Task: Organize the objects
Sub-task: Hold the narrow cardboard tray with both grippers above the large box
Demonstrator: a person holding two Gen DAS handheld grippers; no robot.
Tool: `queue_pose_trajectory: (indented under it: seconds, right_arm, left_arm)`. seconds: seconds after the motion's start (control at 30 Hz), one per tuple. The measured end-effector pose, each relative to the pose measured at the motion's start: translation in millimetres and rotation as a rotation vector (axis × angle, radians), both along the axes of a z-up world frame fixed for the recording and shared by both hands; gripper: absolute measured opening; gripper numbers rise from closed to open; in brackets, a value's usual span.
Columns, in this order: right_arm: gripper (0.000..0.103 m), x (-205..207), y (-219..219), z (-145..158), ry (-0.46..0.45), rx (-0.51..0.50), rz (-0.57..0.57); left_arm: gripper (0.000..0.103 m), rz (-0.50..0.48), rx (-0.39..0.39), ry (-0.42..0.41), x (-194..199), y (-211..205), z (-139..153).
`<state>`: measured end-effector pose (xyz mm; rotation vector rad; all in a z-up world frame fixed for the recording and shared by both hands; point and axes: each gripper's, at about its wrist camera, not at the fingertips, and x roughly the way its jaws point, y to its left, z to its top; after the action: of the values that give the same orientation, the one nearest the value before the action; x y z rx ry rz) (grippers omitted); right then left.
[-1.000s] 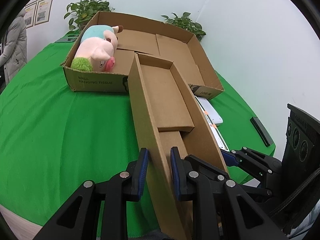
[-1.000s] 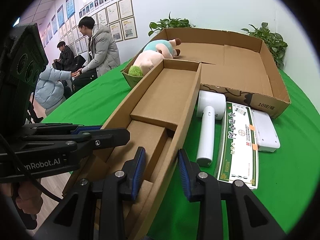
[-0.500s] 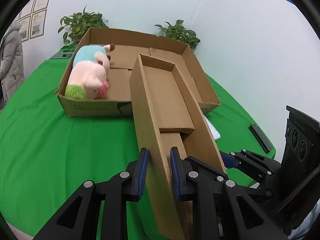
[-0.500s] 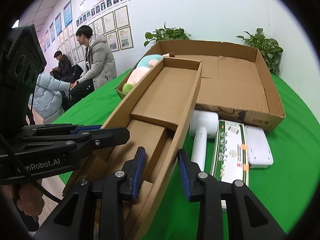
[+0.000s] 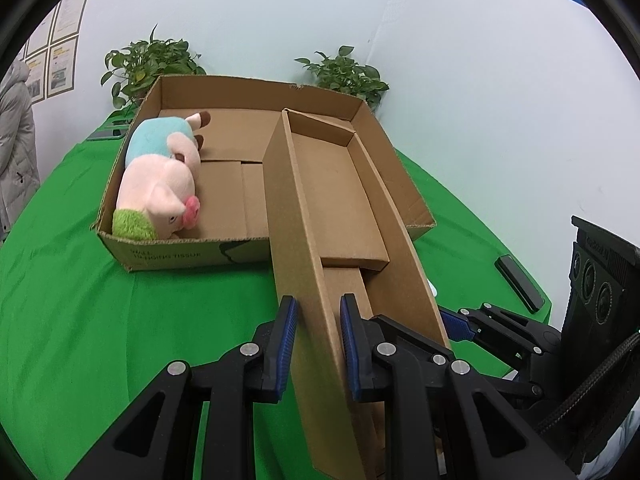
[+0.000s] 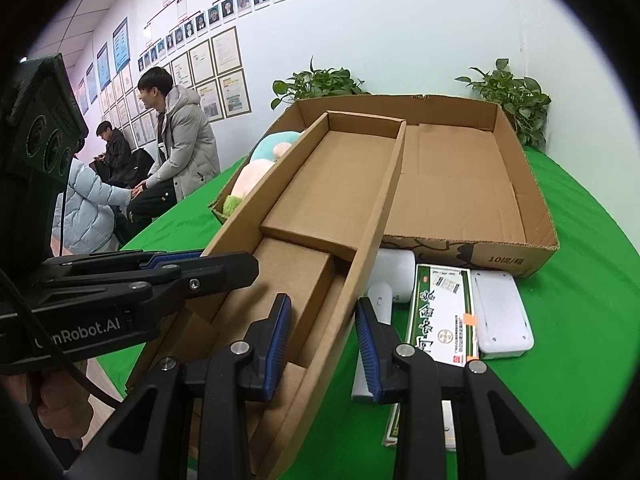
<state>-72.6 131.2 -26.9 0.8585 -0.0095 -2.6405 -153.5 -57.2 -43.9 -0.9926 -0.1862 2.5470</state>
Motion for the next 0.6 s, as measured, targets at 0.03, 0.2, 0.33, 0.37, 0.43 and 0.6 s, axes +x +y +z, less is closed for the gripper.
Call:
queue_pose_trajectory:
  seconds: [0.03,0.2,0.33,0.37,0.43,0.6]
  right_arm:
    - [0.032,-1,0,1,0.004,-0.001,-0.001]
    - [0.032,-5,1,2,0.008,-0.009,-0.002]
    - [0.031,-7,1,3,0.007,-0.014,-0.009]
    - [0.031,-7,1,3,0.007,-0.014,-0.011]
    - [0.031,-9,0,4,0.006,-0.012,-0.012]
    - [0.031,-11,-2,8,0.014,-0.004,-0.01]
  left_arm:
    - [0.019,-0.001,-0.001,0.002,-2,0,0]
    - [0.019,-0.002,-0.002,0.01,-6,-1,3]
    - [0.019,-0.002,0.003,0.013,-9,-2,4]
    - [0.019,-0.001,0.002,0.014,-9,-2,4]
    - [0.019,-0.001,0.002,0.013,-10,-3,5]
    - [0.019,0.004,0.001,0.025,-10,-6,9]
